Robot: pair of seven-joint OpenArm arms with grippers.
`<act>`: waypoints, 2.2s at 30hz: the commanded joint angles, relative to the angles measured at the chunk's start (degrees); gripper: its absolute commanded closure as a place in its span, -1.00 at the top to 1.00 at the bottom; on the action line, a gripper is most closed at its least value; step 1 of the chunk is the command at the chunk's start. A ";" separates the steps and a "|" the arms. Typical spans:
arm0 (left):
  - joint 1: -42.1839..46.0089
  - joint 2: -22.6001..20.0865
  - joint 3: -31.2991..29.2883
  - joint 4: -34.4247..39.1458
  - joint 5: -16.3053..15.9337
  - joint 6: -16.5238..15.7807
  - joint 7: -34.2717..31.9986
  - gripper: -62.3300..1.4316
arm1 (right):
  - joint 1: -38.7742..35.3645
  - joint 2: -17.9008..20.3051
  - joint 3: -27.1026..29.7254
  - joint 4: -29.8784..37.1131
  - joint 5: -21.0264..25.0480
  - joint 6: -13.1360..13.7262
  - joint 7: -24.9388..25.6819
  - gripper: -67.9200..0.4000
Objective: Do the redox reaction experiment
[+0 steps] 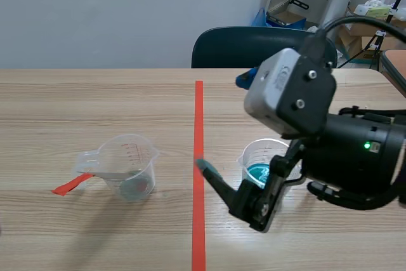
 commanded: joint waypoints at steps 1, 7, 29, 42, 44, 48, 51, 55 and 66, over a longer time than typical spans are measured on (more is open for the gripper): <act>-0.11 0.61 0.04 1.14 -0.37 0.81 -1.05 1.00 | 2.03 0.61 -1.60 -1.36 -1.68 -0.35 1.40 1.00; -0.15 0.74 0.04 1.14 -0.22 0.74 -4.09 1.00 | 9.29 0.31 -12.04 -7.74 -8.87 -0.46 9.18 1.00; -0.81 0.74 0.04 1.14 4.37 -1.90 -9.16 1.00 | 29.38 -17.53 -33.57 -35.52 -17.62 -11.58 20.65 1.00; -0.92 0.74 0.04 1.14 4.37 -1.88 -9.11 1.00 | 30.18 -18.80 -33.99 -36.22 -17.62 -15.54 22.62 0.66; -0.92 0.74 0.04 1.14 4.37 -1.88 -9.11 1.00 | 30.16 -18.80 -33.99 -36.22 -17.62 -16.22 22.64 0.47; -0.92 0.74 0.04 1.14 4.37 -1.88 -9.05 1.00 | 30.16 -18.78 -33.99 -36.22 -17.62 -17.86 23.19 0.05; -0.92 0.74 0.04 1.14 4.37 -1.88 -8.94 1.00 | 30.16 -18.78 -33.99 -36.22 -17.62 -17.88 23.19 -0.26; -0.92 0.74 0.04 1.14 4.37 -1.88 -8.96 1.00 | 30.16 -18.78 -33.94 -36.22 -17.62 -17.88 23.19 -0.65; -0.92 0.74 0.04 1.14 4.37 -1.88 -8.96 1.00 | 30.49 -18.78 -30.21 -31.80 -9.27 -7.30 17.05 -0.97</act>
